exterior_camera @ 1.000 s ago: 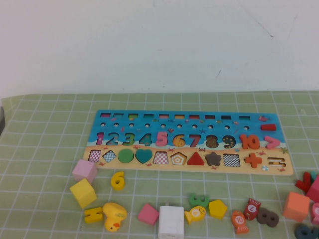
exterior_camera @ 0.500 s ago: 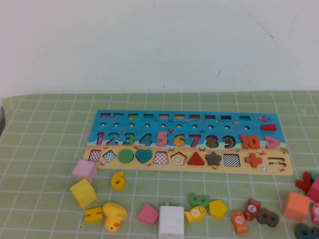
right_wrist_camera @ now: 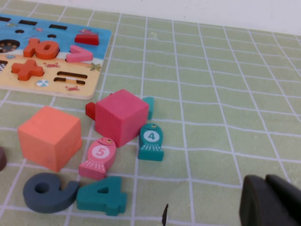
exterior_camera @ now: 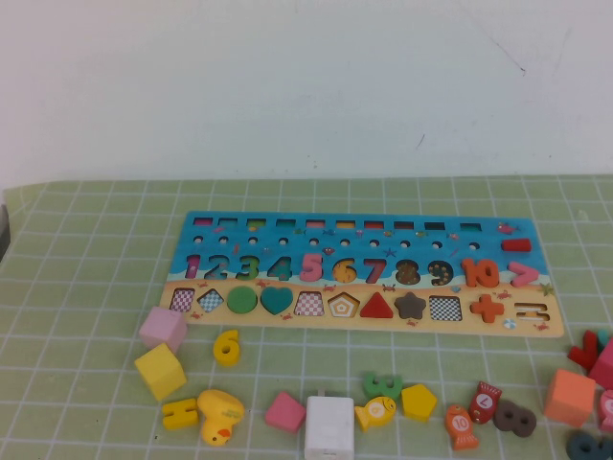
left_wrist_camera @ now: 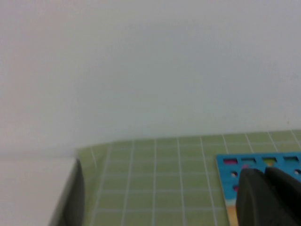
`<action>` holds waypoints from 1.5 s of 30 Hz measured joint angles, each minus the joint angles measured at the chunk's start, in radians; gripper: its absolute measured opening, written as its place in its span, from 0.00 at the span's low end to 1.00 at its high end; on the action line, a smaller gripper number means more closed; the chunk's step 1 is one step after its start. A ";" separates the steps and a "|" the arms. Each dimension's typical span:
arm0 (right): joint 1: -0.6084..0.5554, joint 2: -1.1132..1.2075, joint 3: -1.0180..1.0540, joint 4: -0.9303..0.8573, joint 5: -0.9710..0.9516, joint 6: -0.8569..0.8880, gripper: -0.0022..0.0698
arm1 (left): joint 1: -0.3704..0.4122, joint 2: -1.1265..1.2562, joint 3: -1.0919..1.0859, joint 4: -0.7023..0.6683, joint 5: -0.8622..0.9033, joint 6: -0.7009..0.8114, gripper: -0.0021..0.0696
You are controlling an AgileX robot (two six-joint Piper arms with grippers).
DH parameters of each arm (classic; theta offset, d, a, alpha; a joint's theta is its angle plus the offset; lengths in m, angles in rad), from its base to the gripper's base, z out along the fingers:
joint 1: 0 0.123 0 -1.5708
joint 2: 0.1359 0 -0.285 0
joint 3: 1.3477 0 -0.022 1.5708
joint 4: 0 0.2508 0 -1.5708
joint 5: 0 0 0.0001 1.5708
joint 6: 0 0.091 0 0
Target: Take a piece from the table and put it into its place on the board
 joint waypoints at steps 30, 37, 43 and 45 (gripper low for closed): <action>0.000 0.000 0.000 0.000 0.000 0.000 0.03 | -0.337 0.945 -0.481 -0.165 0.492 0.108 0.03; 0.000 0.000 0.000 0.000 0.000 0.000 0.03 | -0.404 1.078 -0.556 -0.014 0.523 -0.151 0.07; 0.000 0.000 0.000 0.000 0.000 0.000 0.03 | -0.406 1.174 -0.607 -0.025 0.521 -0.169 0.44; 0.000 0.000 0.000 0.000 0.000 0.000 0.03 | -0.406 1.196 -0.625 -0.025 0.521 -0.171 0.53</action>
